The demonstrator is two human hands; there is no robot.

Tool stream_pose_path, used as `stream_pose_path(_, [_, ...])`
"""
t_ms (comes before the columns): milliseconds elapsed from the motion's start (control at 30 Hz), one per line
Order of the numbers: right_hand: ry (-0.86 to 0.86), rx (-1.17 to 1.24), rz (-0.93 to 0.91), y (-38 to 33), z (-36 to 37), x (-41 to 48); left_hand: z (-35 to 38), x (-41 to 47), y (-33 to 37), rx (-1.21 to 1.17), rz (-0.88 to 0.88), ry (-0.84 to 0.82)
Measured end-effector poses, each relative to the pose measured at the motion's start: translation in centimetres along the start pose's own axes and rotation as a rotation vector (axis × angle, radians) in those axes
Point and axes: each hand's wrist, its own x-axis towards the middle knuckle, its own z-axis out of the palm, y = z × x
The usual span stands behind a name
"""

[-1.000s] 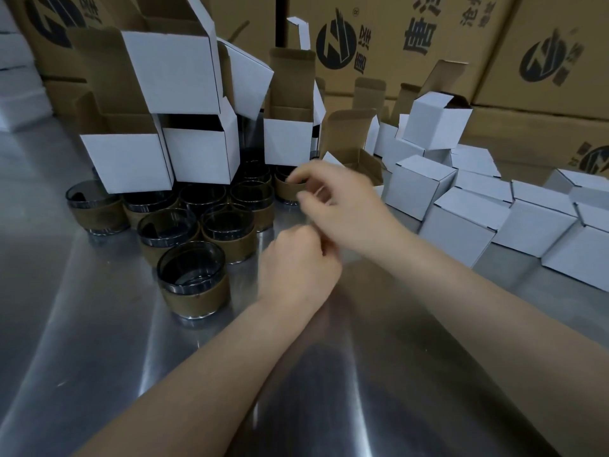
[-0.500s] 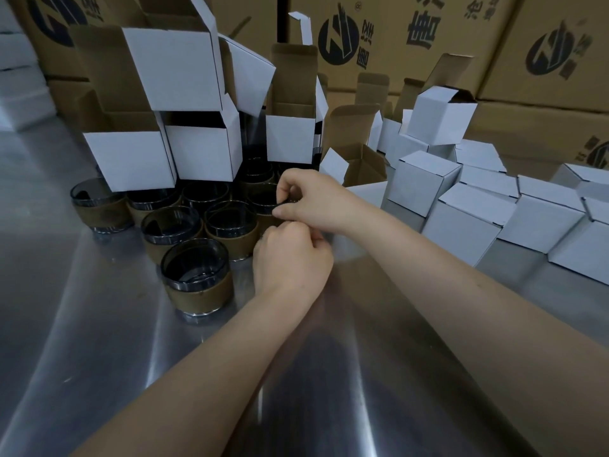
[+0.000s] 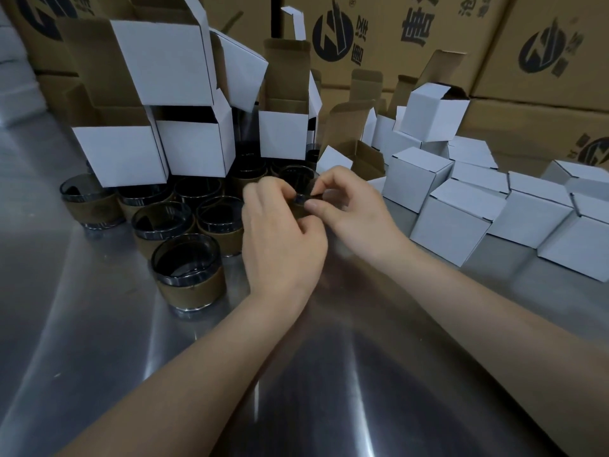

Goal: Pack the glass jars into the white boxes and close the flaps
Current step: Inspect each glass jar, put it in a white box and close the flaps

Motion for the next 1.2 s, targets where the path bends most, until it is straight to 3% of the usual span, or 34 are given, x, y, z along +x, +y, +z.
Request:
stream_pose_path(233, [0.096, 0.062, -0.076, 0.6, -0.3, -1.2, 0.9, -0.3, -0.8, 0.048, -0.022, -0.138])
stream_pose_path(500, [0.042, 0.079, -0.177, 1.2, -0.2, -1.7, 0.7, 0.8, -1.5, -0.203, -0.114, -0.139])
stream_pose_path(833, [-0.135, 0.201, 0.035, 1.2, -0.1, -1.6, 0.7, 0.9, -1.6, -0.305, -0.11, -0.128])
stream_pose_path(1200, [-0.099, 0.417, 0.13, 2.4, -0.9, -1.2, 0.7, 0.9, -1.6, -0.571, -0.131, -0.213])
